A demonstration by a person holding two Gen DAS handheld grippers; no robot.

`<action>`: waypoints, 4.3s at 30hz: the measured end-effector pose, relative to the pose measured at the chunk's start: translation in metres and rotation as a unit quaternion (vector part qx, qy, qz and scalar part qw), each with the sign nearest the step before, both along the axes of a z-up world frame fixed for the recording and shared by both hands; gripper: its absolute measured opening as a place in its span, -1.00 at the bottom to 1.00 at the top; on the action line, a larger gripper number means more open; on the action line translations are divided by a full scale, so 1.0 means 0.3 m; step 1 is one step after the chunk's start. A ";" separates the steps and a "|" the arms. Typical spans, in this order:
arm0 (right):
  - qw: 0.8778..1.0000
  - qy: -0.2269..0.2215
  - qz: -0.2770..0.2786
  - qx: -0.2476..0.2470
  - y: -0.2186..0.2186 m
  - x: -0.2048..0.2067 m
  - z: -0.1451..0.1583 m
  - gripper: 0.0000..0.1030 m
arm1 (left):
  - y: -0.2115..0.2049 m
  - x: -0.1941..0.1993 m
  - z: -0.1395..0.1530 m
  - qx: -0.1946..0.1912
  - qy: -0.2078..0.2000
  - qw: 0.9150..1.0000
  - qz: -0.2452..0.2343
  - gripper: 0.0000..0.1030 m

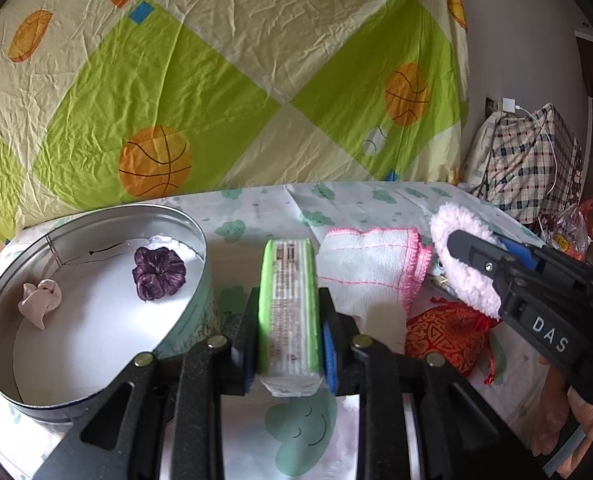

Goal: Organize soft objects

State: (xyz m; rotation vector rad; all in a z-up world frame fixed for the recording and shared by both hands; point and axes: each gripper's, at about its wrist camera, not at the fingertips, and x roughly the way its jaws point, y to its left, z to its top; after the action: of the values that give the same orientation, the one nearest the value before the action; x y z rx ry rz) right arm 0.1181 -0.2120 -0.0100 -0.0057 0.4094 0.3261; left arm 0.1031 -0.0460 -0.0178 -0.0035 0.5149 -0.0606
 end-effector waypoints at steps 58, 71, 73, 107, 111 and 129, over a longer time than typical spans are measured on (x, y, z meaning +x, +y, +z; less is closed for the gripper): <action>0.998 -0.063 -0.006 0.001 0.005 -0.081 0.029 -0.50 | 0.089 -0.118 0.057 0.015 -0.120 0.987 0.107 -0.53; 0.998 -0.064 0.007 0.002 0.043 -0.085 0.031 -0.50 | 0.126 -0.115 0.054 0.006 -0.116 0.987 0.114 -0.53; 0.998 -0.064 0.010 0.003 0.051 -0.084 0.030 -0.50 | 0.134 -0.115 0.053 0.005 -0.116 0.987 0.116 -0.53; 0.994 -0.050 0.095 -0.015 0.281 -0.089 0.016 -0.49 | 0.303 -0.163 0.048 -0.004 -0.110 0.983 0.147 -0.53; 0.993 -0.051 0.106 -0.019 0.318 -0.095 0.016 -0.49 | 0.329 -0.171 0.045 -0.006 -0.108 0.982 0.155 -0.53; 0.987 -0.051 0.146 -0.036 0.456 -0.124 0.012 -0.49 | 0.452 -0.190 0.036 -0.017 -0.096 0.978 0.186 -0.53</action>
State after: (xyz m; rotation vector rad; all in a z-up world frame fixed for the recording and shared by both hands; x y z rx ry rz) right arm 0.0808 -0.0752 -0.0065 -0.1546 0.3193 0.5977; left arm 0.0462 0.0896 -0.0070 -0.1272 0.3138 0.2945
